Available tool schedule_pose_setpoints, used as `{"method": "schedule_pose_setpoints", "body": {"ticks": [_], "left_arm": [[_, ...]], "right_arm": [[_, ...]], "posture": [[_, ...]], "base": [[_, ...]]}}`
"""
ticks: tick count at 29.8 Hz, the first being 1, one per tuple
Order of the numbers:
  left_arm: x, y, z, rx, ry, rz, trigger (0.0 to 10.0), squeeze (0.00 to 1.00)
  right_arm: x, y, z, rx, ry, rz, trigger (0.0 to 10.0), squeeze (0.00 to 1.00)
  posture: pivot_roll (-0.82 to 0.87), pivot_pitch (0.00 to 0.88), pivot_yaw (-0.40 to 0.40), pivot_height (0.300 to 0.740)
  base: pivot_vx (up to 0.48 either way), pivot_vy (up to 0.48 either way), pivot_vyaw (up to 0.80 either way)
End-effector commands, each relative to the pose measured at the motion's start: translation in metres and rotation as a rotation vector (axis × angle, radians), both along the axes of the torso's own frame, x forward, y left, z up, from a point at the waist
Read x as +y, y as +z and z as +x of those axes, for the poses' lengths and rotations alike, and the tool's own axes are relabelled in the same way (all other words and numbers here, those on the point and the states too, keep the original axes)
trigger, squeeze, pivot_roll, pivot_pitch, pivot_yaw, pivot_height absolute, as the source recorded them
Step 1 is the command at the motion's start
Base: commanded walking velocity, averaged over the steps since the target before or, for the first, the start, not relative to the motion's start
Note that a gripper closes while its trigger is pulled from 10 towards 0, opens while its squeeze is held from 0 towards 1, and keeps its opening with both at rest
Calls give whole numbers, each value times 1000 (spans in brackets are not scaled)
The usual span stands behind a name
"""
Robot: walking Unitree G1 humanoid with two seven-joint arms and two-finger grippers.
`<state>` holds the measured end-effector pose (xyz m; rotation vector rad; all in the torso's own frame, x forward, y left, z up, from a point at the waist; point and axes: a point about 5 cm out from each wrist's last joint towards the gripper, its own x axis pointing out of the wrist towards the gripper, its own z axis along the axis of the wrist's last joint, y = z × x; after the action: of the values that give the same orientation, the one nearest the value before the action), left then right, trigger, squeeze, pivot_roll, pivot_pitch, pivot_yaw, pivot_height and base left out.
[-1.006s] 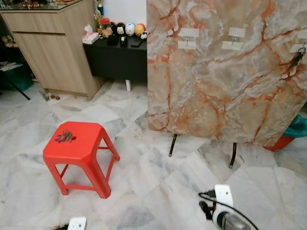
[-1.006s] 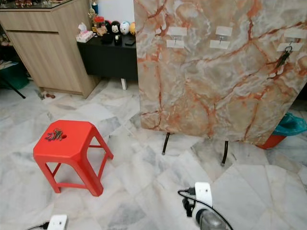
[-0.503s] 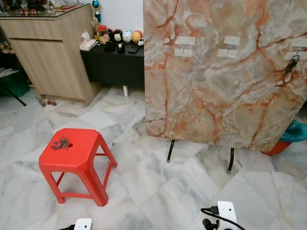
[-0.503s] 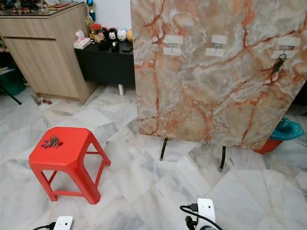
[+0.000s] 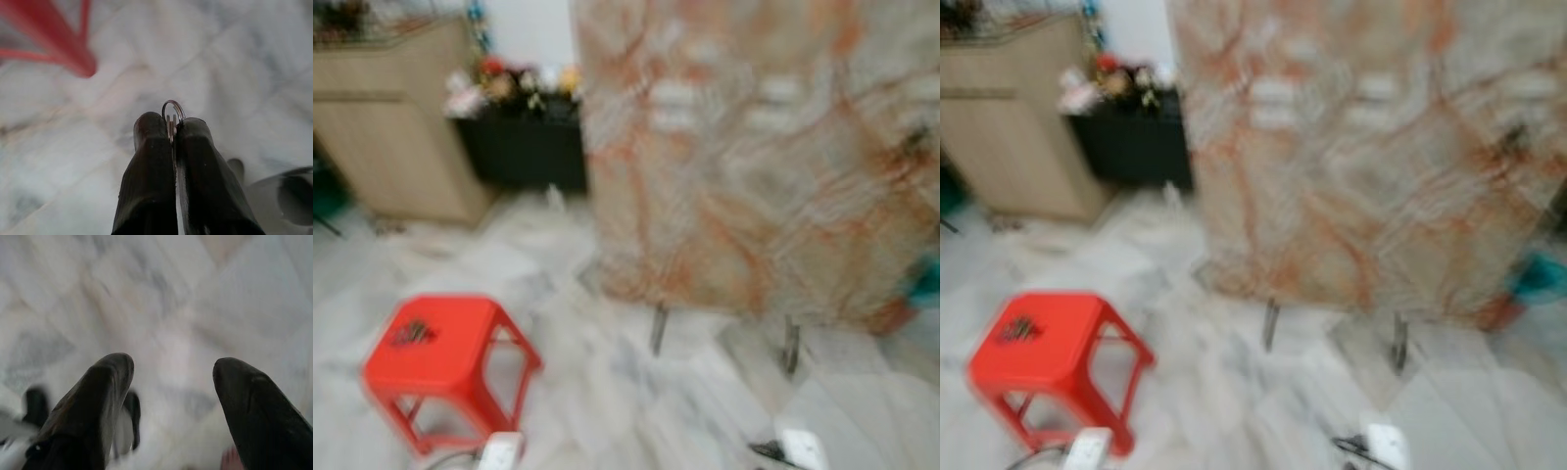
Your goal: Hang keys on a hook
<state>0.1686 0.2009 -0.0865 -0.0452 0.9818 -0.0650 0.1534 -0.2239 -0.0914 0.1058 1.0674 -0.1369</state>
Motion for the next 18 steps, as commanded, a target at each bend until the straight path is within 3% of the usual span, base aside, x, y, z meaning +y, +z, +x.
{"method": "schedule_pose_setpoints", "body": {"ticks": [1,5,13,18], "left_arm": [[16,-6,-19,65,25,42,10000,0],[15,-6,-18,62,28,39,10000,0],[16,-5,-16,55,48,51,10000,0],[16,-4,-13,47,60,76,10000,0]], "right_arm": [[11,6,18,-70,11,31,10000,0],[6,7,19,-75,19,14,10000,0],[9,8,22,-84,14,25,10000,0],[9,9,25,-94,8,19,10000,0]], "posture": [[43,0,-26,740],[44,0,-32,740],[42,0,-39,740],[38,0,-39,740]], "base": [[424,0,0],[427,0,0],[414,0,-677],[58,0,0]]}}
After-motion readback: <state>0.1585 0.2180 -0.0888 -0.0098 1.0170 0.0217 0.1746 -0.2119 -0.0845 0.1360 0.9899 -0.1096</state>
